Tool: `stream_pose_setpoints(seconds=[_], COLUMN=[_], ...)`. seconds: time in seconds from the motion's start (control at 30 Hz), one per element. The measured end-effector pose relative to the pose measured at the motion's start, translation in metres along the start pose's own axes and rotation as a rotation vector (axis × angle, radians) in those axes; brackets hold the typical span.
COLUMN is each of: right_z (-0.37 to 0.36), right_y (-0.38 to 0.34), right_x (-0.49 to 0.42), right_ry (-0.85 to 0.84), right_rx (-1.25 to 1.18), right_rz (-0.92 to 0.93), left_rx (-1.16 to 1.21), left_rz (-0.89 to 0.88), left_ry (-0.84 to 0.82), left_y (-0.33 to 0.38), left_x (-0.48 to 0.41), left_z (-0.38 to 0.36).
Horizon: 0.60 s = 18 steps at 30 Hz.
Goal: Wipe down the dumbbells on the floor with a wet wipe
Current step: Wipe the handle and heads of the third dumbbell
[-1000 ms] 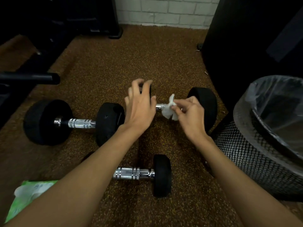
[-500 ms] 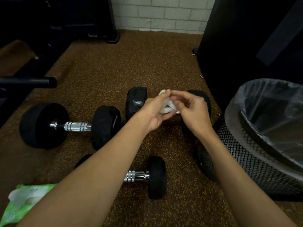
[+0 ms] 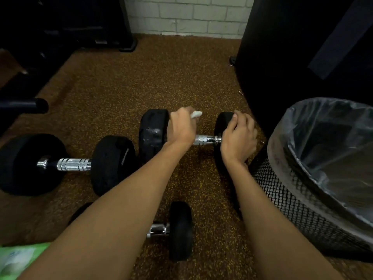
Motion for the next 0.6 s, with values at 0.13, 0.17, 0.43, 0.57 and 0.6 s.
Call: stream_pose_setpoints(seconds=[0.13, 0.17, 0.43, 0.57, 0.6], right_z=[0.0, 0.0, 0.0, 0.001, 0.001], right_y=[0.002, 0.002, 0.003, 0.002, 0.002], right_x=[0.004, 0.004, 0.006, 0.007, 0.007], right_ry=[0.093, 0.103, 0.162, 0.178, 0.187], right_rx=[0.07, 0.08, 0.104, 0.118, 0.119], right_rz=[0.031, 0.033, 0.055, 0.079, 0.084], left_rx=[-0.308, -0.342, -0.207, -0.067, -0.096], left_rz=[-0.068, -0.041, -0.087, -0.204, -0.179], left_ry=[-0.192, -0.266, -0.639, -0.634, -0.643], left_y=[-0.005, -0.009, 0.009, 0.004, -0.004], left_x=[-0.01, -0.011, -0.015, -0.011, -0.016], left_z=[-0.04, -0.051, -0.091, -0.083, -0.081])
Point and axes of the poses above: each hand's wrist, its own x-axis away from the middle knuckle, its own z-axis out of the back of the hand, y = z × x, the point moved 8 cm from there along -x, towards the middle knuckle, and after that the axes turned 9 degrees about -x, right-handed, at the moved point
